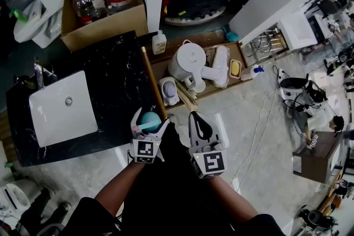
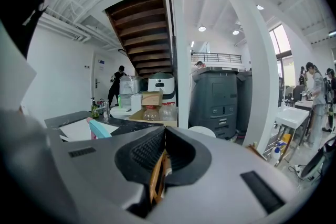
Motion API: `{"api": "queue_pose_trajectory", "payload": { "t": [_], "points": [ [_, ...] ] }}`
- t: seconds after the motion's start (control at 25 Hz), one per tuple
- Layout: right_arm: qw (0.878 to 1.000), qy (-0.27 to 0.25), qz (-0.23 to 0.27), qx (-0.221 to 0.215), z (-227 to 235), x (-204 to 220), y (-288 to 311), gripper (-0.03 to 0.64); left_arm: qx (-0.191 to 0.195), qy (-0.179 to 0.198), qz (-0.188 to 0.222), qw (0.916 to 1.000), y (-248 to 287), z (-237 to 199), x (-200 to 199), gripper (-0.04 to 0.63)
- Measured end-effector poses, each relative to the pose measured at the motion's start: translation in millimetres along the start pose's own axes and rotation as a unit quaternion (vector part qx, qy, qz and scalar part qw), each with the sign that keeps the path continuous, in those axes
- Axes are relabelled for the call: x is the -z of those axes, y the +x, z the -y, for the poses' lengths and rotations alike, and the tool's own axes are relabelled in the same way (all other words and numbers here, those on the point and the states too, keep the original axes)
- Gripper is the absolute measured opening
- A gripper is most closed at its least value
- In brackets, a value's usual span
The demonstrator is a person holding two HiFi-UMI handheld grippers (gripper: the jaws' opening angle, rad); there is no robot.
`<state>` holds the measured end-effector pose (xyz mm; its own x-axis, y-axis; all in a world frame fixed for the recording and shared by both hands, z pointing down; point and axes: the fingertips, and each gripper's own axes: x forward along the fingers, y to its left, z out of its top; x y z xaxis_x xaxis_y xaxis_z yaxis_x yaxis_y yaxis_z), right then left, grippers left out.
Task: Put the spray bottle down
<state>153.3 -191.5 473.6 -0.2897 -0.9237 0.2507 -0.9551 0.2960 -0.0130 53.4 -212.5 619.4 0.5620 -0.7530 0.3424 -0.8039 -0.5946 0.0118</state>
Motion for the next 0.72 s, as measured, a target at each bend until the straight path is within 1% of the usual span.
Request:
{"api": "queue_pose_trajectory", "payload": {
  "t": [0.16,0.28,0.36,0.52,0.72],
  "points": [
    [1.000,0.002,-0.003,-0.004,-2,2,1,0.015,0.000,0.001,0.018,0.9998,-4,-2,-7,0.437],
    [1.000,0.001,-0.008,-0.007,-4,6,1,0.015,0.007,0.008,0.032,0.9994,-5,-1,-14,0.437],
    [1.000,0.003,-0.010,-0.008,-5,8,0,0.015,0.013,0.007,0.030,0.9994,-6,1,-14,0.437],
    [1.000,0.001,-0.011,-0.009,-8,9,-1,0.015,0.025,-0.013,0.029,0.9992,-10,3,-8,0.437],
    [1.000,-0.010,-0.003,-0.013,-20,6,-3,0.015,0.025,-0.013,0.026,0.9993,-22,0,-3,0.437]
  ]
}}
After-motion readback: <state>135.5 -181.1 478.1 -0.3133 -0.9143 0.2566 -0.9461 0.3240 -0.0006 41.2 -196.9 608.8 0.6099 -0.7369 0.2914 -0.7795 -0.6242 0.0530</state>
